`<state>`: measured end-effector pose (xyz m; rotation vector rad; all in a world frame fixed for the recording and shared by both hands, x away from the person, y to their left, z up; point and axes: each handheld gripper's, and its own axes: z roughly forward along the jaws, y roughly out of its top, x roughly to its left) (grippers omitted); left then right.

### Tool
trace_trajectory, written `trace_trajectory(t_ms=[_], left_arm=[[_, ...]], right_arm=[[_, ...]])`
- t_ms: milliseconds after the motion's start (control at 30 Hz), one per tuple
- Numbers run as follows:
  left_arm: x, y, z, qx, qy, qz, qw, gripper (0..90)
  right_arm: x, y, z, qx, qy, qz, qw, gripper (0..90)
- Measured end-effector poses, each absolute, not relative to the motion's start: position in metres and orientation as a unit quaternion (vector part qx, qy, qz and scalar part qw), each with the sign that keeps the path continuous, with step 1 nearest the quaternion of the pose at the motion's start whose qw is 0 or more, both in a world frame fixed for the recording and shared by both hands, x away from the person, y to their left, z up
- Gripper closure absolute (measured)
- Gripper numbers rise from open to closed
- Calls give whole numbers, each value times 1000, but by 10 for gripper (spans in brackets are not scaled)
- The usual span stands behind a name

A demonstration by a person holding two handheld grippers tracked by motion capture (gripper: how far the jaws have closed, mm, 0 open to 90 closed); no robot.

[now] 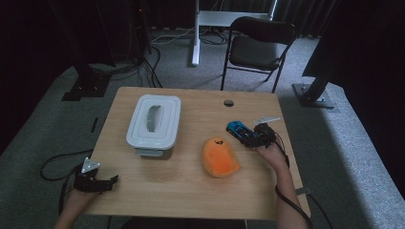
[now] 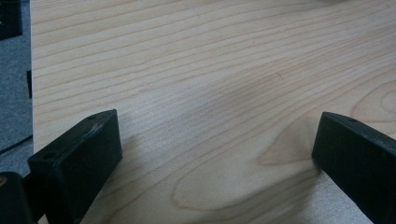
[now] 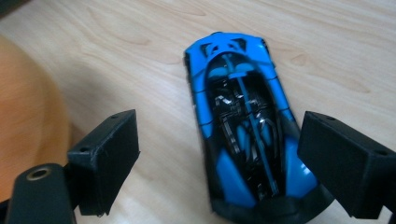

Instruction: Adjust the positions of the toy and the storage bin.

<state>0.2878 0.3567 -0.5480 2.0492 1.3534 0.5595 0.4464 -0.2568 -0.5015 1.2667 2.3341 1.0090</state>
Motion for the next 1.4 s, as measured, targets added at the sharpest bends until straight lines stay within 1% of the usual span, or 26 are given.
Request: trace_trajectory(t_ms=[233, 633, 1033, 1167, 1267, 1400], left_arm=[[288, 357, -548, 775, 511, 211, 306, 18], [288, 357, -548, 774, 511, 211, 306, 18], [288, 357, -548, 775, 511, 211, 306, 19], [288, 357, -548, 775, 511, 211, 306, 19], [288, 357, -548, 775, 511, 211, 306, 18], [288, 357, -548, 775, 511, 211, 306, 19]], right_arm=[[461, -255, -506, 439, 815, 352, 139, 120], [485, -244, -515, 430, 834, 320, 132, 128], [496, -242, -527, 428, 849, 283, 126, 134], [498, -241, -528, 425, 850, 283, 130, 159], [499, -240, -529, 417, 857, 275, 128, 228], [498, -238, -530, 411, 861, 266, 135, 239]])
